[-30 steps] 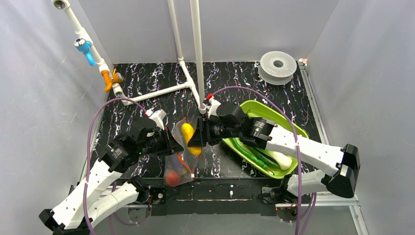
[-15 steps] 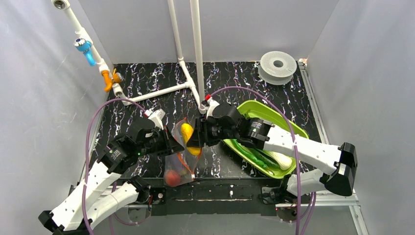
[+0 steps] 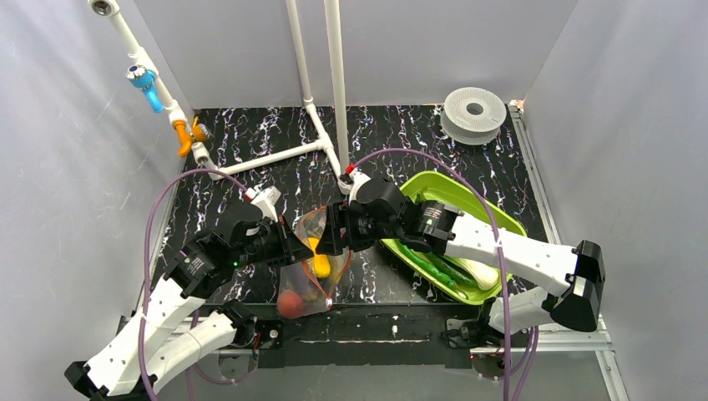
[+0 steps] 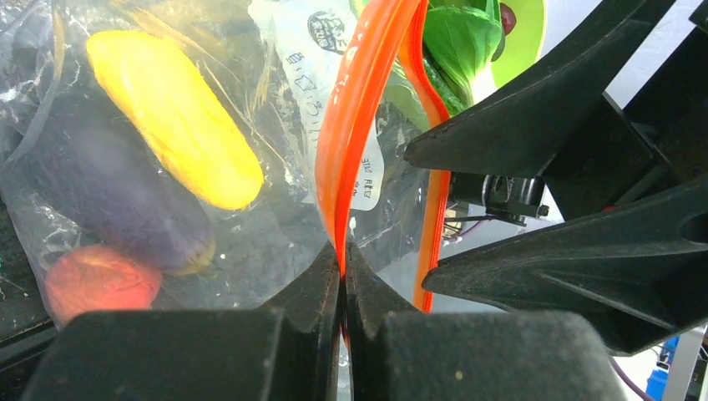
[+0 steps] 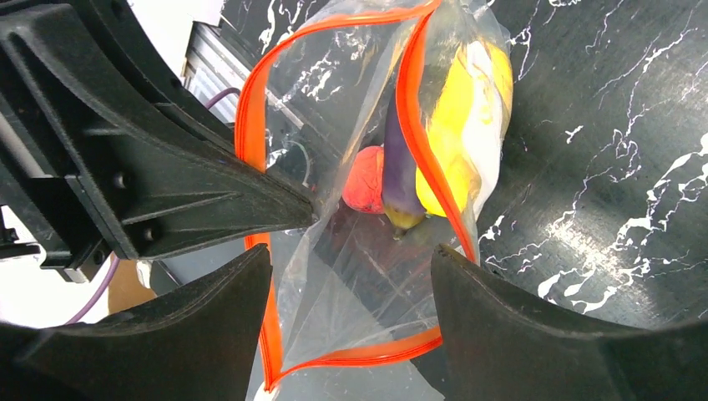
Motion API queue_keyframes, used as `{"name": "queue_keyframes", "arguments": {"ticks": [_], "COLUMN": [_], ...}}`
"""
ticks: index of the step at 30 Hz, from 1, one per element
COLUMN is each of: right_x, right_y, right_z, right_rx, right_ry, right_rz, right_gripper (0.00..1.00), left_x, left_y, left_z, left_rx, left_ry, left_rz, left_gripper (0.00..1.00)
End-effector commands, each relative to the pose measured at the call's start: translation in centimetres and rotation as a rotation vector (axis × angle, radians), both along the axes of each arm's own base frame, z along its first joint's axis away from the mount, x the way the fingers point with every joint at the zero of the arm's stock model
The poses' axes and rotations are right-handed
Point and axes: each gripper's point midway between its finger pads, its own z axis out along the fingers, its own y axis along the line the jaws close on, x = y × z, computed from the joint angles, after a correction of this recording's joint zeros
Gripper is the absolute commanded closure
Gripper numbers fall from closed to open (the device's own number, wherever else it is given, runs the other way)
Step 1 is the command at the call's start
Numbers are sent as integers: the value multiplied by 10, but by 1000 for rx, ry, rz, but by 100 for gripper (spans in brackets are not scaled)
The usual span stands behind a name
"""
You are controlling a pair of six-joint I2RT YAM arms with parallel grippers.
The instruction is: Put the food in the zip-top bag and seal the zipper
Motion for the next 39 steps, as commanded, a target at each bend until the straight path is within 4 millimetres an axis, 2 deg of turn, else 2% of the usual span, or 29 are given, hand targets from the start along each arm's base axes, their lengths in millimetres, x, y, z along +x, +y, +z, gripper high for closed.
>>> {"name": "queue_keyframes", "arguments": {"ticks": [1,7,11,16,19,21,26,32,39], "right_x": [4,3,12,21,34,44,65,83,97], "right_y": [4,-5,-24,-60,-93,-119,-190,-269,-323], "right_z": [27,44,61,85,85,80,52,5,-50], "right_rx": [43,71,82,85,18,-43,-196,-297,-384], "right_ry": [-66,-130,-224,-356,-438,-482,-529,-382,-136], "right_rz": [1,16,-34,-108,-197,-281,-516,-822,-1063], "right_gripper": [23,24,26,28,29,28,27,28,30], "left_x": [-3,-4,-5,-4,-4,-3,-3,-3,-2], "left_y": [2,4,5,4,4,3,1,0,-2], "left_z": [10,8,8,6,7,7,7,6,8], "left_rx": [-18,-16,-14,-10,-10,-13,-16,-20,-18], "left_ry": [-19,-18,-18,-12,-13,-14,-15,-13,-11], "left_rz": [-1,4,6,4,2,0,-6,-13,-21], "left_gripper": [100,100,100,100,100,100,100,100,100]}}
